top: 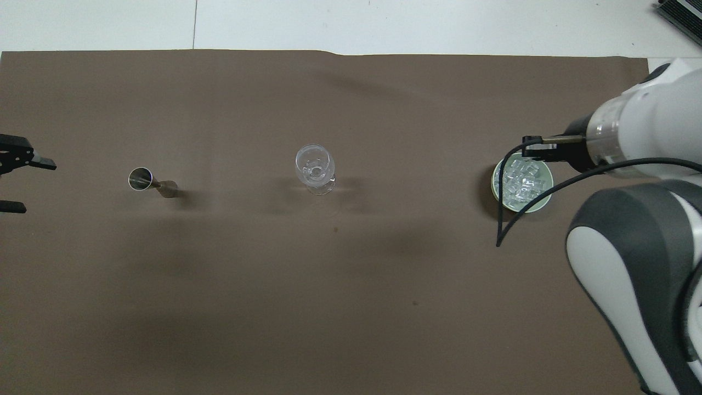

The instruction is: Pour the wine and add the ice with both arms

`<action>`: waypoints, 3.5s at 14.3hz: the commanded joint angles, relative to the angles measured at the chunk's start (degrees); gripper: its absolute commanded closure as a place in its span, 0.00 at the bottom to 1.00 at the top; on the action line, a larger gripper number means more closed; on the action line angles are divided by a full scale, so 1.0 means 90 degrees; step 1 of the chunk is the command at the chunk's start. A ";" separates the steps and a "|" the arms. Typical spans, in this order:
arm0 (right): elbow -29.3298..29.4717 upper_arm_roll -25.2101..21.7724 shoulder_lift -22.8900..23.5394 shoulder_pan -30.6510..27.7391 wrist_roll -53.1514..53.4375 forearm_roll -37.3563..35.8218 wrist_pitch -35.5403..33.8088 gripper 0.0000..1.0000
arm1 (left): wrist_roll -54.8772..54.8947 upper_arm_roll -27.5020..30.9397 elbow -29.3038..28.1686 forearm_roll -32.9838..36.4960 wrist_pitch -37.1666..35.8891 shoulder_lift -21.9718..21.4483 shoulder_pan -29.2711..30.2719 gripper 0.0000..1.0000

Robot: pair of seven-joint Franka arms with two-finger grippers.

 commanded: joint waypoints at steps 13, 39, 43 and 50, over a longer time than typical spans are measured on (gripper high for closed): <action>0.1390 0.0811 0.1688 0.1568 0.2879 0.0013 0.0817 1.00 | 0.1795 0.0674 0.0751 0.1137 -0.0970 -0.0216 -0.1820 0.00; 0.1830 0.0763 0.2841 0.2185 0.2909 -0.0436 0.1960 1.00 | 0.2559 -0.0078 0.0585 0.2143 -0.1322 -0.0930 -0.1898 0.00; 0.1840 0.0763 0.2851 0.2166 0.2909 -0.0436 0.1960 0.83 | 0.2579 0.0273 0.0575 0.2095 -0.1478 -0.0978 -0.2162 0.00; 0.1840 0.0772 0.2861 0.2146 0.2909 -0.0427 0.1960 0.71 | 0.2589 0.0274 0.0566 0.2075 -0.1449 -0.1106 -0.2065 0.00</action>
